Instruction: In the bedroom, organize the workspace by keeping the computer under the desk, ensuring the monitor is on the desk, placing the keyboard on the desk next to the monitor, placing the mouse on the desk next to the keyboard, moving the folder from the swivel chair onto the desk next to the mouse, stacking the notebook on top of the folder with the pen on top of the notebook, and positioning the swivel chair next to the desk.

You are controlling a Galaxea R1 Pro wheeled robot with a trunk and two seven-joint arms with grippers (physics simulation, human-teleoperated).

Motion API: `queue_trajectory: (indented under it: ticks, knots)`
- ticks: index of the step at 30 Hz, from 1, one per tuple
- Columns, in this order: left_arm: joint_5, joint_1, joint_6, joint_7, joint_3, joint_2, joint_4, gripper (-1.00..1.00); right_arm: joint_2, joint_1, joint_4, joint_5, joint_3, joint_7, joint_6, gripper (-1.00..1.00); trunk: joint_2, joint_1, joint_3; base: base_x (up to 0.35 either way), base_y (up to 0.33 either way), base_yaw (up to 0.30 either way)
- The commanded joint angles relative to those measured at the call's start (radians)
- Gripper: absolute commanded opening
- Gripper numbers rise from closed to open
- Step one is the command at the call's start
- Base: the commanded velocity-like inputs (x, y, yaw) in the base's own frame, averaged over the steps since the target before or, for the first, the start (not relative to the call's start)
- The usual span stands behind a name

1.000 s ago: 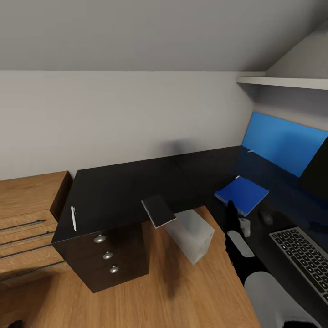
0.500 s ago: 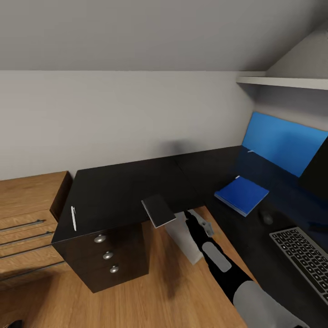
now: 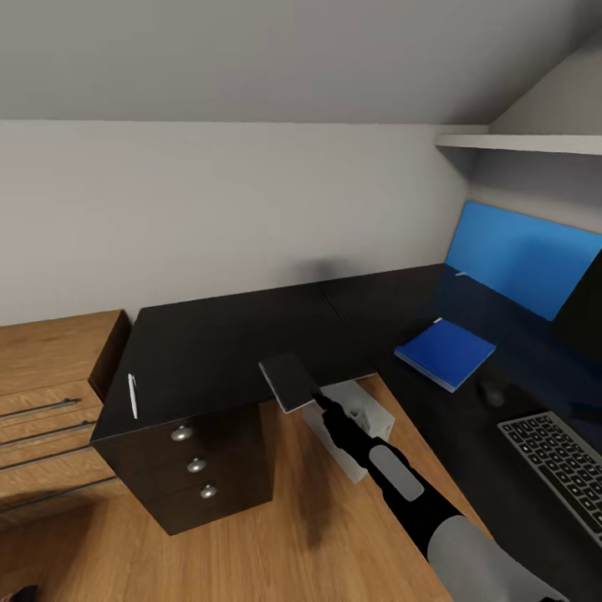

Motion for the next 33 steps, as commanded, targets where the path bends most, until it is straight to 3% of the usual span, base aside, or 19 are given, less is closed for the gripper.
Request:
queue_trajectory:
  ticks: [1, 5, 20, 25, 30, 33]
  knots:
    - [0.004, -0.001, -0.002, 0.005, -0.009, 0.0, 0.0, 1.0, -0.001, -0.001, 0.001, -0.008, 0.001, 0.007, 0.002, 1.0, -0.001, 0.0, -0.001, 0.0, 0.0, 0.0]
    - [0.004, -0.001, -0.002, 0.005, -0.009, 0.0, 0.0, 1.0, -0.002, -0.001, 0.001, -0.009, 0.002, 0.015, 0.004, 1.0, -0.001, 0.0, -0.001, 0.0, 0.0, 0.0]
    - [0.004, -0.001, -0.002, 0.012, -0.008, -0.001, 0.0, 1.0, 0.011, -0.001, 0.002, -0.019, 0.003, 0.023, 0.005, 1.0, -0.106, 0.058, -0.048, 0.0, 0.0, 0.0]
    - [0.004, -0.001, -0.002, 0.013, -0.006, -0.001, 0.0, 1.0, 0.017, -0.001, 0.002, -0.136, 0.003, 0.023, 0.005, 1.0, -0.12, 0.065, -0.054, 0.0, 0.0, 0.0]
    - [0.003, -0.001, -0.002, 0.011, -0.006, 0.0, 0.0, 1.0, 0.018, -0.001, 0.002, -0.181, 0.006, 0.022, 0.008, 1.0, -0.12, 0.065, -0.054, 0.0, 0.0, 0.0]
    - [0.003, -0.001, -0.002, 0.006, -0.006, 0.0, 0.0, 1.0, 0.019, -0.001, 0.002, -0.185, 0.008, 0.023, 0.008, 1.0, -0.12, 0.065, -0.054, 0.021, 0.016, 0.0]
